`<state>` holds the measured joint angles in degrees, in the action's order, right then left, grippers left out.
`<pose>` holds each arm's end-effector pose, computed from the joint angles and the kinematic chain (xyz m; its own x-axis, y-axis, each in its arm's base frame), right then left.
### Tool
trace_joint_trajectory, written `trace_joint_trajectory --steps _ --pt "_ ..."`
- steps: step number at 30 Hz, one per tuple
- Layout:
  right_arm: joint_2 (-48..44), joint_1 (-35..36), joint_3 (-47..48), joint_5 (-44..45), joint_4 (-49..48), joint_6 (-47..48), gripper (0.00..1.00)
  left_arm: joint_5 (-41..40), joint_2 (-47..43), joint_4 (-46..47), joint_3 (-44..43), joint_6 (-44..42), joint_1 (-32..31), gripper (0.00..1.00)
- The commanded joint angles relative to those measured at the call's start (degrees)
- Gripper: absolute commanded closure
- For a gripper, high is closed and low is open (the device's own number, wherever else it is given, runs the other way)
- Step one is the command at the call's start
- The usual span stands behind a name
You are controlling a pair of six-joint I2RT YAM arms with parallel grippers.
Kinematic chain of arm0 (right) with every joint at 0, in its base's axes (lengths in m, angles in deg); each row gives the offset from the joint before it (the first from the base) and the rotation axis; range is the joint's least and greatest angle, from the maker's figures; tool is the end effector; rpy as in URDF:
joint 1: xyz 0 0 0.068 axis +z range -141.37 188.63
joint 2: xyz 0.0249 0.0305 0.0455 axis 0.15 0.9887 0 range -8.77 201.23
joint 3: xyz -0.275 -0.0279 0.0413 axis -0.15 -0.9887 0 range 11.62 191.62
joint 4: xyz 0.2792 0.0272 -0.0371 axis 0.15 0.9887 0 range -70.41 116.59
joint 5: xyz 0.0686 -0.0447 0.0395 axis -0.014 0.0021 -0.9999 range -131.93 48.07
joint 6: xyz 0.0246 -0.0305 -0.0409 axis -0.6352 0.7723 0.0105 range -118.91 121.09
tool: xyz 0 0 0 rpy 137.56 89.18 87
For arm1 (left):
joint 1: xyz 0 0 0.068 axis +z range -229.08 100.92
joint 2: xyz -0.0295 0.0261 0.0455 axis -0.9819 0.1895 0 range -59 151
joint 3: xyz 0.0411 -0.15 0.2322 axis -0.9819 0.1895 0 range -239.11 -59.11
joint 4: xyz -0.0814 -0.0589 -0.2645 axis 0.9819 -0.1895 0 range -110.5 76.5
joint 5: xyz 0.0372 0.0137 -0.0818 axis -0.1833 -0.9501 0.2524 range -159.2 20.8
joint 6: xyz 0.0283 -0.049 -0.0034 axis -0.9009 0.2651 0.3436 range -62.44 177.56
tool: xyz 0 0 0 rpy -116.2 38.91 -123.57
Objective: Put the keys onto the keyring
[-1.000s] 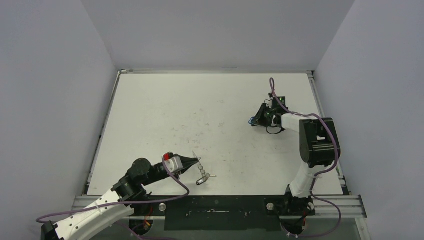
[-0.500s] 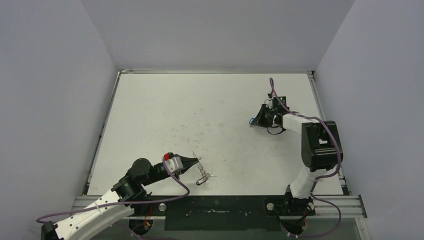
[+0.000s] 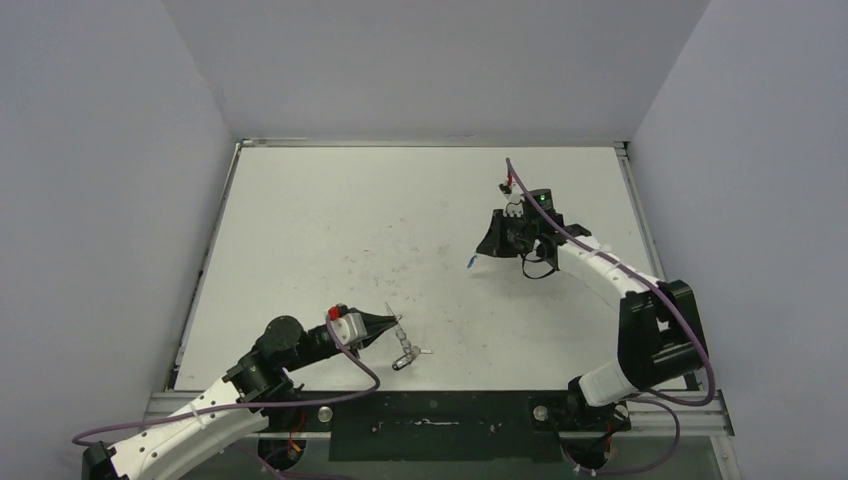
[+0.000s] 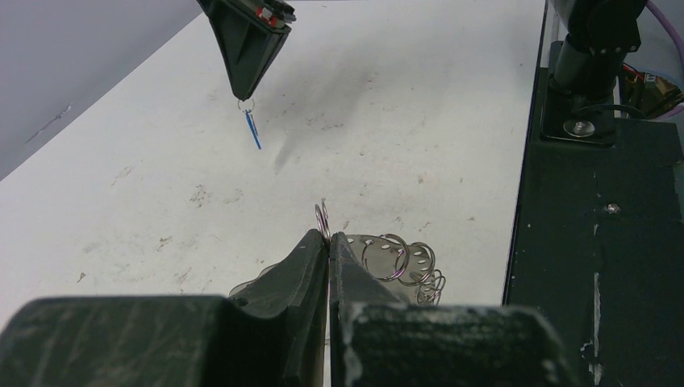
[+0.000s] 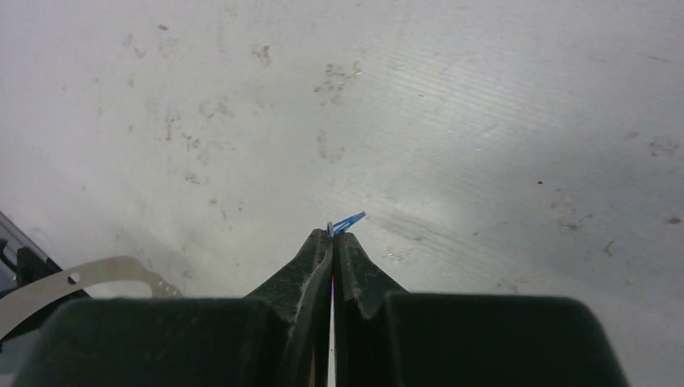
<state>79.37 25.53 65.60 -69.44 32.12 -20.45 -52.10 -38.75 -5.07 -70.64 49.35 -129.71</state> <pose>0.3214 0.1167 0.2041 -0.8537 0.0810 -0.5144 -0.2661 0.7813 0.5646 0.0871 -0.1246 0.2254 0.1289 0.0581 -0.9900 0.9164 0.3744 0.1413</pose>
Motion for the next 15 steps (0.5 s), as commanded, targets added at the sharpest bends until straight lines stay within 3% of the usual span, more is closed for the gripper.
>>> trace_joint_trajectory --steps 1,9,15 --pt "-8.47 2.93 -0.72 -3.46 2.31 3.09 1.00 0.37 0.89 4.23 -1.49 -0.28 0.00 1.00" --pt "-20.61 9.31 -2.17 -5.40 5.32 5.18 1.00 1.54 4.32 9.29 -0.60 0.60 -0.01 1.00" --pt "-22.78 12.94 -2.30 -7.64 7.13 7.33 1.00 0.77 7.73 18.43 2.05 2.54 -0.02 1.00"
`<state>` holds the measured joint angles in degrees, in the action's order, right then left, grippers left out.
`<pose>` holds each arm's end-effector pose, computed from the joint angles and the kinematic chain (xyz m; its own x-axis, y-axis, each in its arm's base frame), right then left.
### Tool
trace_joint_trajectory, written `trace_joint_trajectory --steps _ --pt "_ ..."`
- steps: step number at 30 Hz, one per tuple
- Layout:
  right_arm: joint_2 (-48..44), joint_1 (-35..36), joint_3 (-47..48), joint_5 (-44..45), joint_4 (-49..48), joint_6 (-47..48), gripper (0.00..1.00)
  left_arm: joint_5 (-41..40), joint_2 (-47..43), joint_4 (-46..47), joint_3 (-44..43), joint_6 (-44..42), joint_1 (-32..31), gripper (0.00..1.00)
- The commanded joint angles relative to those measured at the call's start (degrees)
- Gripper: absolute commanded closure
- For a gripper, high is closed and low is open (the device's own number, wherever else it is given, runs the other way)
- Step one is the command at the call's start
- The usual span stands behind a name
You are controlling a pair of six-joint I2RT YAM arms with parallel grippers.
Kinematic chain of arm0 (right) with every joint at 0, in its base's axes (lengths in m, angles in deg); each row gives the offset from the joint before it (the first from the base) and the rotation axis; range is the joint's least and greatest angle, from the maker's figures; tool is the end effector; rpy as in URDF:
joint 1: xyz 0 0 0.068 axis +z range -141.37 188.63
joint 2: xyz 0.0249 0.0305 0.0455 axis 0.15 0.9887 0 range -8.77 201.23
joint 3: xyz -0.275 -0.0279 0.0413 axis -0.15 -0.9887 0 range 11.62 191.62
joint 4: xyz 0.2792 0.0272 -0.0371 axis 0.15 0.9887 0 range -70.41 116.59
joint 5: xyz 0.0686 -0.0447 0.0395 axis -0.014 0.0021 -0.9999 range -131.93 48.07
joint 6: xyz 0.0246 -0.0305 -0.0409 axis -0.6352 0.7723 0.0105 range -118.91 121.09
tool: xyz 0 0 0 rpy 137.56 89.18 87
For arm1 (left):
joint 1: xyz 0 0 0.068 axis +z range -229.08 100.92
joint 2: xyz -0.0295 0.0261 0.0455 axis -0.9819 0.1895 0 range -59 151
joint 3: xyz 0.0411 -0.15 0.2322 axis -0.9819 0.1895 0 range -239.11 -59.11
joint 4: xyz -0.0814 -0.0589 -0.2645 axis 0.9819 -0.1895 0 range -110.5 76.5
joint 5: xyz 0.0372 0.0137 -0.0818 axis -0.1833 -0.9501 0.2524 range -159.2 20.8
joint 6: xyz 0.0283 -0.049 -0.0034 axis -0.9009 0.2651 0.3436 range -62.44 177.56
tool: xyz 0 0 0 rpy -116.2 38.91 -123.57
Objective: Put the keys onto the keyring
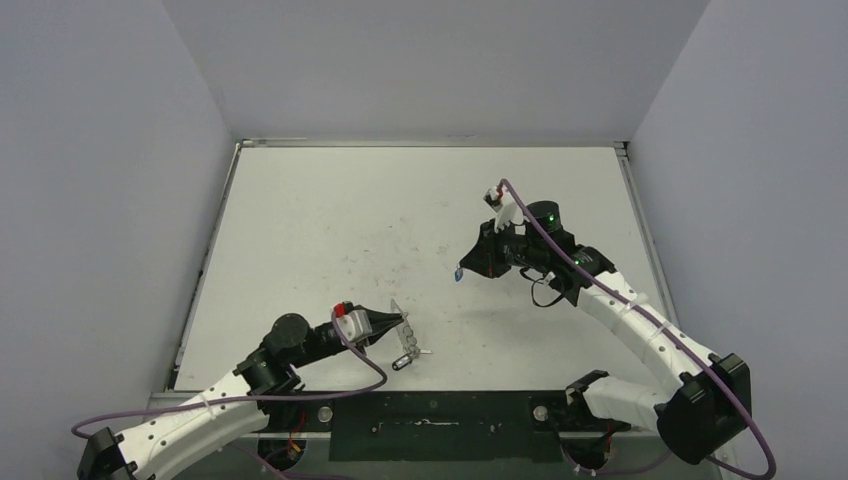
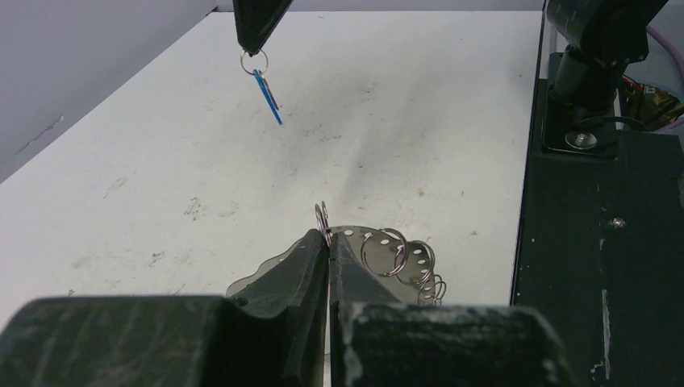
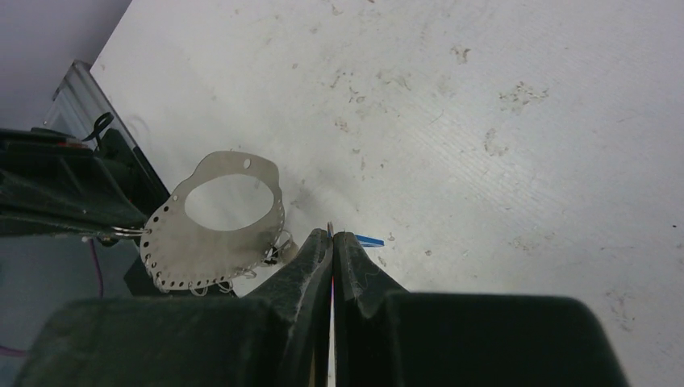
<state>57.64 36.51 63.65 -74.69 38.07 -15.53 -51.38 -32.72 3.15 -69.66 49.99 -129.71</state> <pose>0.2341 0.1480 0.2951 -0.6872 -0.0914 -0.7207 -0.6245 0.5812 0.5217 0.0939 -0.1337 0.2204 0.1326 0.0362 -0.9905 0.9207 0.3657 0.1366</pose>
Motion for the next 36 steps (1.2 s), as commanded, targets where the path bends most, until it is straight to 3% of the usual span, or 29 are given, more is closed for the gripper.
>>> trace_joint_trajectory --steps 1,12,23,36 --pt "-1.09 2.79 -0.31 -2.57 1.46 3.12 1.00 -0.04 2.36 11.08 1.19 2.11 0.00 1.00" --pt "0.08 14.28 4.48 2.80 8.39 12.30 1.00 0.04 6.97 13.68 0.01 2.83 -0.06 1.00" --pt "3.67 23.96 10.85 11.57 11.93 14.49 1.00 1.22 7.52 13.09 -0.33 2.99 -0.04 1.00" --pt "6.30 28.59 14.08 15.19 14.49 16.24 1.00 0.42 6.94 14.90 -0.22 4.28 -0.04 1.00"
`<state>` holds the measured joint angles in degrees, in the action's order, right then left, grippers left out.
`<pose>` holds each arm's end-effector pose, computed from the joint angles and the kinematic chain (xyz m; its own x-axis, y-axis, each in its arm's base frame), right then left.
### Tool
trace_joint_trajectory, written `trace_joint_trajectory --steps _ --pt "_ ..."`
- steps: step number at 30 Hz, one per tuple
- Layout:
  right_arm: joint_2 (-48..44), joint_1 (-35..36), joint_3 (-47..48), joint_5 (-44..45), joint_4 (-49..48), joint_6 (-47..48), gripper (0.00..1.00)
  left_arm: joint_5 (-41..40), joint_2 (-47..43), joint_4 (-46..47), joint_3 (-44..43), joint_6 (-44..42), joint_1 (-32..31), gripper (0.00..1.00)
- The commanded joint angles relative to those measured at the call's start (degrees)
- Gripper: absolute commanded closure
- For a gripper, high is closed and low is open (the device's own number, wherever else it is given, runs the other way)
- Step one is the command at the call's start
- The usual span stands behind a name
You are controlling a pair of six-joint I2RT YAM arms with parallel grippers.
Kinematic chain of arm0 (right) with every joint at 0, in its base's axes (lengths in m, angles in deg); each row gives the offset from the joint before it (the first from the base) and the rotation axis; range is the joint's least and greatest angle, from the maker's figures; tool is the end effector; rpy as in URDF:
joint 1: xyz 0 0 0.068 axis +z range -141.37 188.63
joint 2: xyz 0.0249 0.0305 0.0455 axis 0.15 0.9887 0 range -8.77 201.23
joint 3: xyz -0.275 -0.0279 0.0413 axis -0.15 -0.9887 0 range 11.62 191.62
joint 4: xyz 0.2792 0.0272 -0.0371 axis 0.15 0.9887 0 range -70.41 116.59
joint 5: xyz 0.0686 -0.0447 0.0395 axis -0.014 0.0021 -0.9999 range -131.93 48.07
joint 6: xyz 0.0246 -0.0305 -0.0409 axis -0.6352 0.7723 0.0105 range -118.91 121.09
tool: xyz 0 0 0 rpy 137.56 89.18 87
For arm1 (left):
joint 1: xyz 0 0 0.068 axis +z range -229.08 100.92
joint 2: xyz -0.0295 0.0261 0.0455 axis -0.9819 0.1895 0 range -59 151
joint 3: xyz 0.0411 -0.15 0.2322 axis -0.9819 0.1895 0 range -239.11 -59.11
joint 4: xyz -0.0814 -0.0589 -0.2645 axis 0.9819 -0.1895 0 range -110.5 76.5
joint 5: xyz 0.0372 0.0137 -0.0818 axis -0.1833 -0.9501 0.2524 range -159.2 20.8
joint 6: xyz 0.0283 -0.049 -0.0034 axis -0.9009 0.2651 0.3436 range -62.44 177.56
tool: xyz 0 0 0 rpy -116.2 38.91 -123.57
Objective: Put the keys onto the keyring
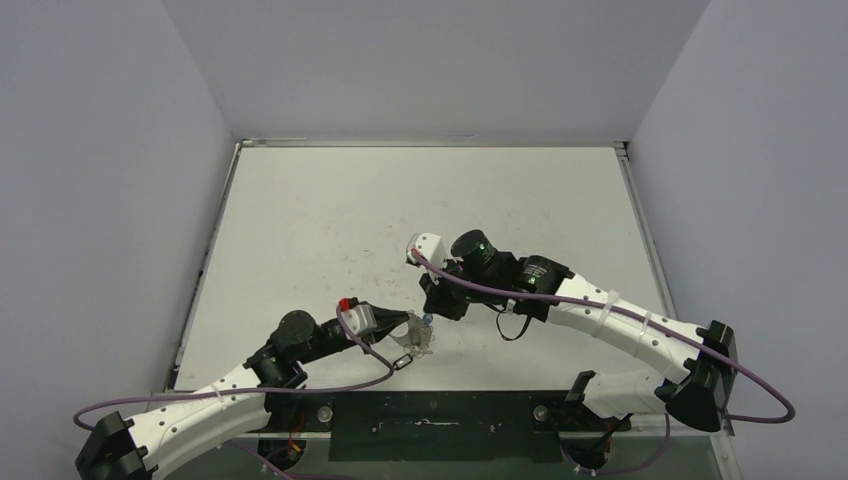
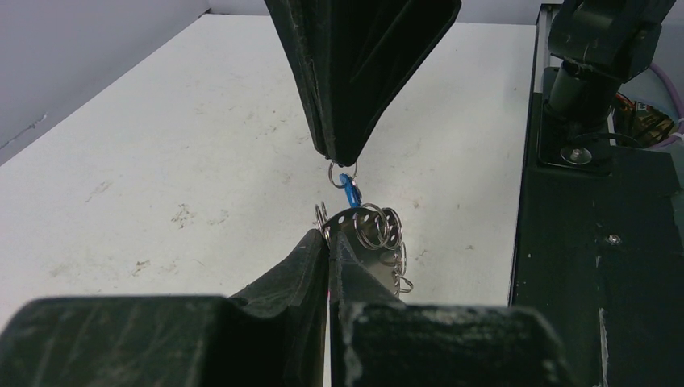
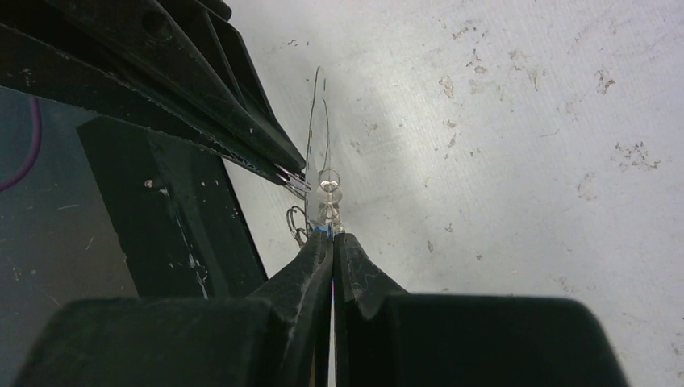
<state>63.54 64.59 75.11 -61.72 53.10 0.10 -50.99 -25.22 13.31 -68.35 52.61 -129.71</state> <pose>0.1534 0.2510 0.3149 -0.3929 -0.5526 -0.7350 -0.9131 0.3289 0.2409 0.1014 -0.1432 0.2119 0.1054 0.0007 -0.9944 0.9268 0.3624 0.0985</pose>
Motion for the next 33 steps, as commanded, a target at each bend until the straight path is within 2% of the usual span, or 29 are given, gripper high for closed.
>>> trace_joint_trajectory --steps 1,9,33 --pt "0.57 0.57 2.56 2.09 -0.54 0.56 1.00 -0.17 -0.49 5.77 -1.20 2.02 0.00 1.00" --pt "1.16 0.65 1.60 0.64 -1.53 0.56 1.00 -1.61 -0.32 11.18 1.02 3.67 -0.05 1.00" --pt "1.19 3.98 5.27 -0.27 -2.27 0.56 1.00 -1.34 0.61 8.70 -0.49 3.46 -0.05 1.00"
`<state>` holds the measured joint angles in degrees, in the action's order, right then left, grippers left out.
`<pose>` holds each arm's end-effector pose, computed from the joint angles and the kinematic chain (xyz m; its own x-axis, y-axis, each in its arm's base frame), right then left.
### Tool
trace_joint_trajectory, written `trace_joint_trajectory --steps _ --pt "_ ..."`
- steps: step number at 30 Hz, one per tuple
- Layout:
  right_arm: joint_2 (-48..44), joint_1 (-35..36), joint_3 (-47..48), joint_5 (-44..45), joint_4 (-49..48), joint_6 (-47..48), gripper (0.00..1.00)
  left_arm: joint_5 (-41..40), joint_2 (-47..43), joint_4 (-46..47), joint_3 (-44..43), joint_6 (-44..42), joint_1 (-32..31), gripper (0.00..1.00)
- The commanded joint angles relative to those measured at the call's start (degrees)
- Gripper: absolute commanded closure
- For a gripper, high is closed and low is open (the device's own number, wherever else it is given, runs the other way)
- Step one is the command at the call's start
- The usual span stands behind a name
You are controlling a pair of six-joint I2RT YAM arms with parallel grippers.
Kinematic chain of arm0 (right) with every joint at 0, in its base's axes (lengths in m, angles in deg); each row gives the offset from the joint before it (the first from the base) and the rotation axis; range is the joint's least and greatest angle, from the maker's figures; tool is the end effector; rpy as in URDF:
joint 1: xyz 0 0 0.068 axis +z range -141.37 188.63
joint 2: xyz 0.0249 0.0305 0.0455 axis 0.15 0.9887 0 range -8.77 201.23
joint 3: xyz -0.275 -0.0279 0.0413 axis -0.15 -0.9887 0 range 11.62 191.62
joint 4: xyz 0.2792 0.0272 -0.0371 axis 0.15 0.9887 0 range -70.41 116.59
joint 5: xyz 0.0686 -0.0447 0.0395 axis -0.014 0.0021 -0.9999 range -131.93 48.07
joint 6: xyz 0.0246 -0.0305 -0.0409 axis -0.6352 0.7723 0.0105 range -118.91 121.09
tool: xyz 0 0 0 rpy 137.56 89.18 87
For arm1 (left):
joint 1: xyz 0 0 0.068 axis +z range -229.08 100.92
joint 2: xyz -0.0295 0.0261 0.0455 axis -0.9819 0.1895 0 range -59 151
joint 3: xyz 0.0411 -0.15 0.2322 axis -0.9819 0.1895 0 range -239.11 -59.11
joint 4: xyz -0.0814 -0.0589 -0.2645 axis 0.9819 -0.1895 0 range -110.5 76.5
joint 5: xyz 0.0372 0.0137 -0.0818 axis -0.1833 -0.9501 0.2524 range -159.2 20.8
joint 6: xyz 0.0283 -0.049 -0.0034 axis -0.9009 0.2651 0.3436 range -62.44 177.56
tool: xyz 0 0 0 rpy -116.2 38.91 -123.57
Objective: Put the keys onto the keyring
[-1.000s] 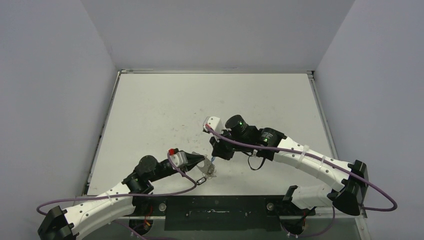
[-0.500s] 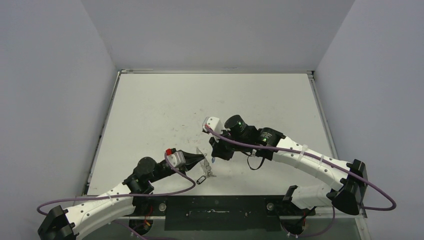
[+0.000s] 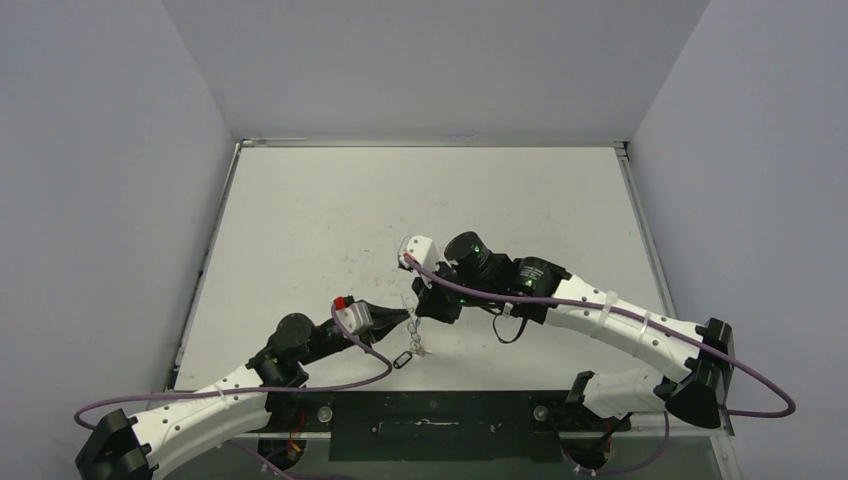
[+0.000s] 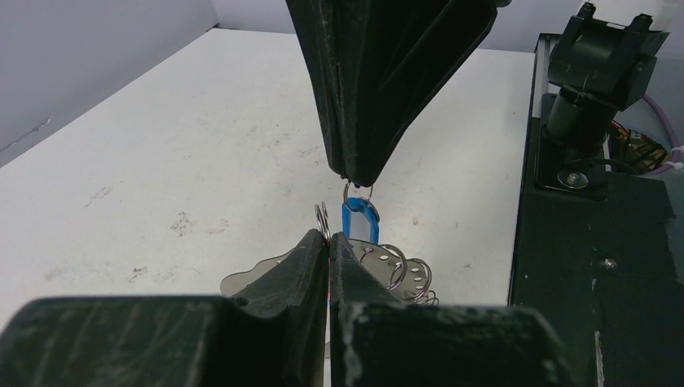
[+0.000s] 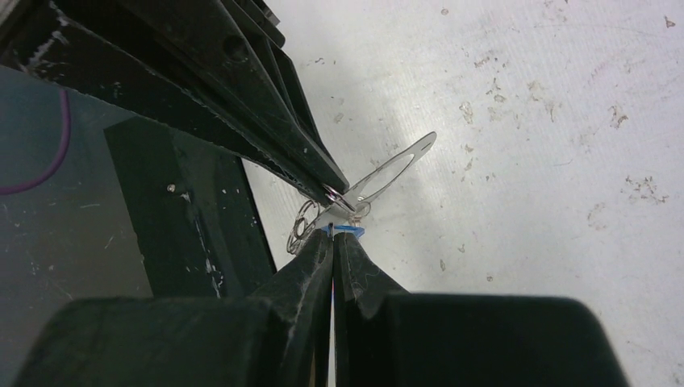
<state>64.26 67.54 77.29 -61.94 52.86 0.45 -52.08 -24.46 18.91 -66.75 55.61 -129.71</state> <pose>0.1427 0.2628 0.3254 -0.3469 -0.5548 -0.7562 -0.9349 0.2690 0.2314 0.1015 -0.1422 0.2101 0.0923 -0.0612 -0.9939 0.9221 0.3819 0.0621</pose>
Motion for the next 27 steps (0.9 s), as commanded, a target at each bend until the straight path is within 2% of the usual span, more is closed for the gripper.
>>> trace_joint_trajectory --steps 1,27 --pt "0.64 1.30 3.25 0.08 -2.14 0.25 1.00 -0.18 -0.13 3.03 -2.10 0.46 -0.07 1.00" --pt "3.29 3.36 6.14 5.58 -3.03 0.21 1.00 0.45 -0.73 1.83 -2.43 0.37 0.00 1.00"
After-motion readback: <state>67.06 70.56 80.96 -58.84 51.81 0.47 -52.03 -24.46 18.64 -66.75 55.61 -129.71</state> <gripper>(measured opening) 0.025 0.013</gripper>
